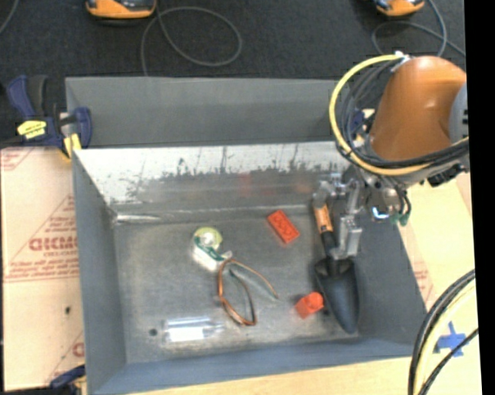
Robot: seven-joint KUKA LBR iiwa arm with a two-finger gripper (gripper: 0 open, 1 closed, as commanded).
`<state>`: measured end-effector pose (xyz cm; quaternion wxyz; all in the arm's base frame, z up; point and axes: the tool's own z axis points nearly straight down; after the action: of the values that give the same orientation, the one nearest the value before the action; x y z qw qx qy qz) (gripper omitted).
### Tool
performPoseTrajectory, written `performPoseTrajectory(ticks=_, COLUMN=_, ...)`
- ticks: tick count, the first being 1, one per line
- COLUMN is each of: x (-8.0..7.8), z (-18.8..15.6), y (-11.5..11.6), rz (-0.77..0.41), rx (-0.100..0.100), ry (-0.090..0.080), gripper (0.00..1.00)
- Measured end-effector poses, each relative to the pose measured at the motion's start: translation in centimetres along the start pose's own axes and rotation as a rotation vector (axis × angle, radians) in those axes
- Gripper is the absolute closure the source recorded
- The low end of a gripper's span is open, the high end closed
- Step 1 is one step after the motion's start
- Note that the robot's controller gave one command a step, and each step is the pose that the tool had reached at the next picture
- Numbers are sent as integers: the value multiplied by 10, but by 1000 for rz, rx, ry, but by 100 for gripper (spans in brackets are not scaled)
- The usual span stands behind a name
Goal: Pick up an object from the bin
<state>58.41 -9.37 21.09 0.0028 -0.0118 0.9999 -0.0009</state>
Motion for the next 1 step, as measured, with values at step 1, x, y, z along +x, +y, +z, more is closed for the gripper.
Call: performPoseTrajectory(ticks=1, x=11, z=38, y=-22, rz=-115, rx=3, ry=-11, gripper=0)
